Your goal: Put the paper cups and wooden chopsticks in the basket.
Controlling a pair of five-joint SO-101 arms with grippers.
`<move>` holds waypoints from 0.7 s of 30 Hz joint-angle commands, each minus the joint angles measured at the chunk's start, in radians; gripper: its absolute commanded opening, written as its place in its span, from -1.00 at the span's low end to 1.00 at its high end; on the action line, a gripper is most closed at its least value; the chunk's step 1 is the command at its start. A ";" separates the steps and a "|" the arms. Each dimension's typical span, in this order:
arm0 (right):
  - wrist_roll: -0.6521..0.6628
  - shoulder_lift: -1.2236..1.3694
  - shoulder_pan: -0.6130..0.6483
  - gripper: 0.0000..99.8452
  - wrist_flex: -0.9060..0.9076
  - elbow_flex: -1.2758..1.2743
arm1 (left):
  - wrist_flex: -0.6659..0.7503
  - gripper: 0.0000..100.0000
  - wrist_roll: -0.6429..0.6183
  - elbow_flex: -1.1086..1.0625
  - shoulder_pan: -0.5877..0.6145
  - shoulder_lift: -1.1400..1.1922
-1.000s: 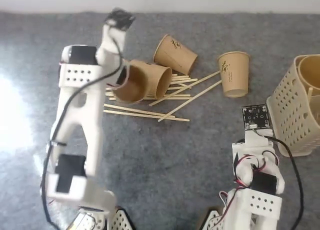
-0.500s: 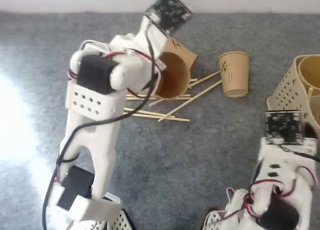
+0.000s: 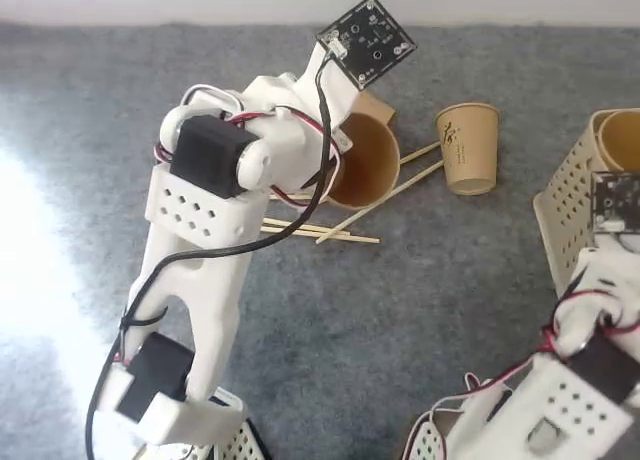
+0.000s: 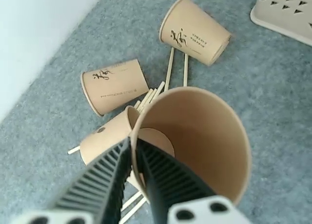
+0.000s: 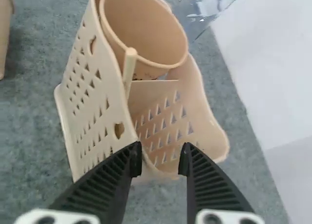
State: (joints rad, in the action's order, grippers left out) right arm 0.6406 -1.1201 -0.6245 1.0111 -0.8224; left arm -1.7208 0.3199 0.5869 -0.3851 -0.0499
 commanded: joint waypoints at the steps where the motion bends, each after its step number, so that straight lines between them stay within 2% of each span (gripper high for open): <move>1: 0.012 0.079 0.047 -0.73 -0.015 0.081 | 0.044 -0.98 0.005 0.042 -0.018 -0.005; 6: 0.017 0.166 0.076 -0.75 -0.015 0.121 | 0.044 -0.98 0.005 0.047 -0.021 -0.005; 10: 0.084 0.211 0.150 -1.00 -0.012 0.121 | 0.068 -0.98 -0.025 0.050 -0.021 -0.014; 12: 0.138 0.223 0.182 -0.97 0.010 0.118 | 0.103 -0.98 -0.068 0.059 -0.021 -0.017; 21: 0.153 0.179 0.208 -0.98 0.038 0.133 | 0.110 -0.98 -0.173 0.240 -0.026 -0.006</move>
State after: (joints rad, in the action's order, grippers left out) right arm 0.7725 -0.9083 -0.4281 1.0326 -0.7442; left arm -1.6349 0.1880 0.7465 -0.4035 -0.0483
